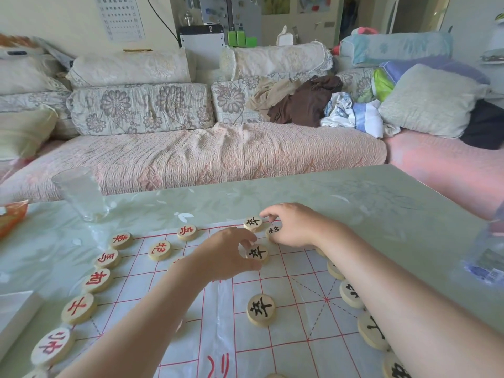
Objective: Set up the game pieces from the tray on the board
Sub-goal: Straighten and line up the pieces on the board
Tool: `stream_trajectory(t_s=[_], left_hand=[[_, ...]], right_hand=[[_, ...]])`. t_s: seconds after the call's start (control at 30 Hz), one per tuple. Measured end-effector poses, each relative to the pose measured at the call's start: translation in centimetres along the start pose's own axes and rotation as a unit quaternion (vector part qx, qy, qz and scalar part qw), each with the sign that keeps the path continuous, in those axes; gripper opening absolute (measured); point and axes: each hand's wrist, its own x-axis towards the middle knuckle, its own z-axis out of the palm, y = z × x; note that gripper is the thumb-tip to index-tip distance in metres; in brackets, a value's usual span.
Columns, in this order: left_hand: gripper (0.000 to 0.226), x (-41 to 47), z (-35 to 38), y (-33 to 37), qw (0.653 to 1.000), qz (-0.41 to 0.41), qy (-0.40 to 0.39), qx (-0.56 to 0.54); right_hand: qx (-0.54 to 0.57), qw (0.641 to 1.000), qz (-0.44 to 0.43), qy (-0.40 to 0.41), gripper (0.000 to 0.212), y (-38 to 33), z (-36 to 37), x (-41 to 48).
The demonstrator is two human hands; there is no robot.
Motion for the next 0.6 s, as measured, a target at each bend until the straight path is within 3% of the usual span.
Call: stream_trajectory(t_s=[0.07,0.17,0.23,0.6], left_hand=[[0.051,0.3,-0.6,0.0,1.0,-0.01,0.015,-0.006],[0.029,1.8,-1.7,-0.4,0.995,-0.024,0.094,-0.012],[0.028,2.8,-2.2,-0.8,0.99,-0.038,0.136,0.005],[0.025,5.6,-0.5,-2.0,0.992,-0.021,0.125,0.022]], right_hand=[[0.019,1.0,0.004,0.013,0.053,-0.4,0.3,0.3],[0.036,0.999,0.018,0.031,0.052,-0.7,0.9,1.0],[0.043,0.998,0.034,0.038,0.052,-0.7,1.4,1.5],[0.029,0.995,0.032,0.086,0.041,-1.6,2.7,2.8]])
